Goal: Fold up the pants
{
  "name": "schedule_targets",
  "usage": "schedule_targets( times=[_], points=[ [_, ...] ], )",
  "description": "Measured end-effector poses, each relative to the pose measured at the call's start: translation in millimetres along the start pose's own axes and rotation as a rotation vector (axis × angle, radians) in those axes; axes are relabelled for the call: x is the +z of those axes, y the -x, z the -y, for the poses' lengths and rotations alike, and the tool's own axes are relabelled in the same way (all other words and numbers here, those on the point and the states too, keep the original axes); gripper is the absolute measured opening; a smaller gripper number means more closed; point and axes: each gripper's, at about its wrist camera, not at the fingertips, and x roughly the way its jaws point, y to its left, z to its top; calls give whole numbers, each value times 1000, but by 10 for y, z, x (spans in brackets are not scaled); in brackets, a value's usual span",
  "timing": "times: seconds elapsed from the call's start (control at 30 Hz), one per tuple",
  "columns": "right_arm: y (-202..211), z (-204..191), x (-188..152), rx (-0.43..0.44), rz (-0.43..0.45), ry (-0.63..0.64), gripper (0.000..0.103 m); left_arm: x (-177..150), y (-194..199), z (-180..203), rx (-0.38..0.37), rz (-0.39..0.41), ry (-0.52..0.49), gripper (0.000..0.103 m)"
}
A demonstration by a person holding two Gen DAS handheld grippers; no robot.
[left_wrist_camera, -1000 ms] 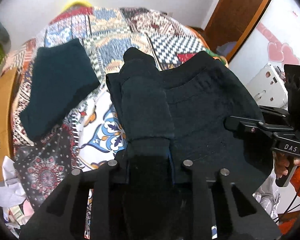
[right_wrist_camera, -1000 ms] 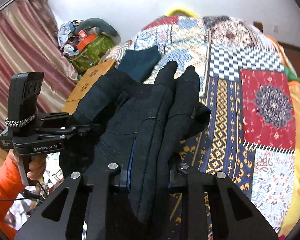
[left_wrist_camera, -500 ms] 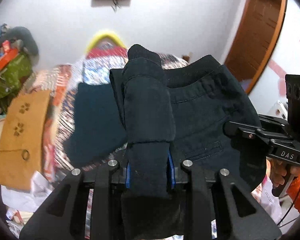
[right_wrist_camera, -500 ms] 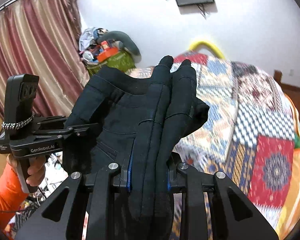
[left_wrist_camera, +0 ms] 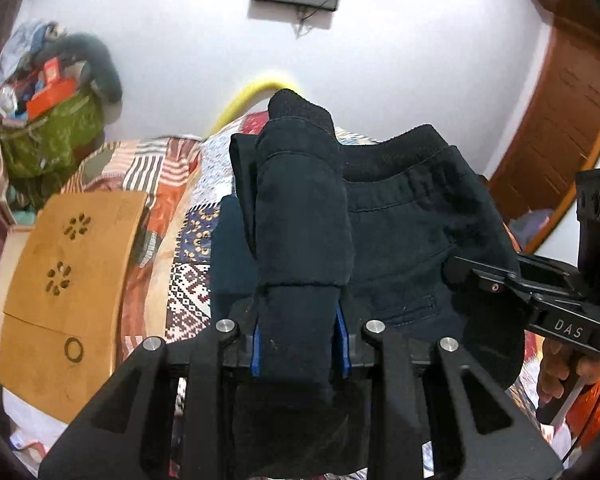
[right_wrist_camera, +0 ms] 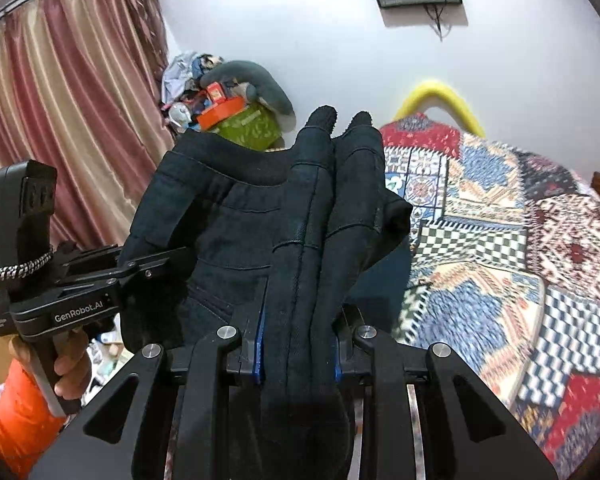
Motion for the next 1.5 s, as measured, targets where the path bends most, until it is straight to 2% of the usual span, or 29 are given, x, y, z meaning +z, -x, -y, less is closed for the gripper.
schedule_targets(
  times=[0.17, 0.43, 0.53, 0.63, 0.83, 0.97, 1.07, 1.23, 1.43, 1.5],
  points=[
    [-640, 210, 118, -52, -58, -23, 21, 28, -619, -363, -10, -27, 63, 27],
    [-1516, 525, 75, -97, -213, -6, 23, -158, -1679, -742, 27, -173, 120, 28],
    [-1644, 591, 1, -129, -246, 4, 24, -239, -1851, -756, 40, -204, 110, 32],
    [-1612, 649, -54, -157, -248, 14, 31, -282, -1837, -758, 54, -200, 95, 36],
    [-1265, 658, -106, -218, -226, 39, 32, -270, -1430, -750, 110, -175, 91, 42],
    [-786, 487, -46, -245, -147, 85, 33, -196, -969, -673, 129, -128, 88, 46],
    [-324, 270, 14, -237, -73, 106, 33, -147, -495, -524, 139, -73, 89, 47],
    [538, -218, 54, -251, 60, 175, 33, -106, 466, -132, 152, 57, 35, 47],
    [1522, -722, -36, -167, 224, 152, 33, -273, 1631, 327, 136, 229, -15, 48],
    [1737, -863, -98, -149, 268, 154, 33, -386, 1977, 461, 130, 285, -24, 48]
  ],
)
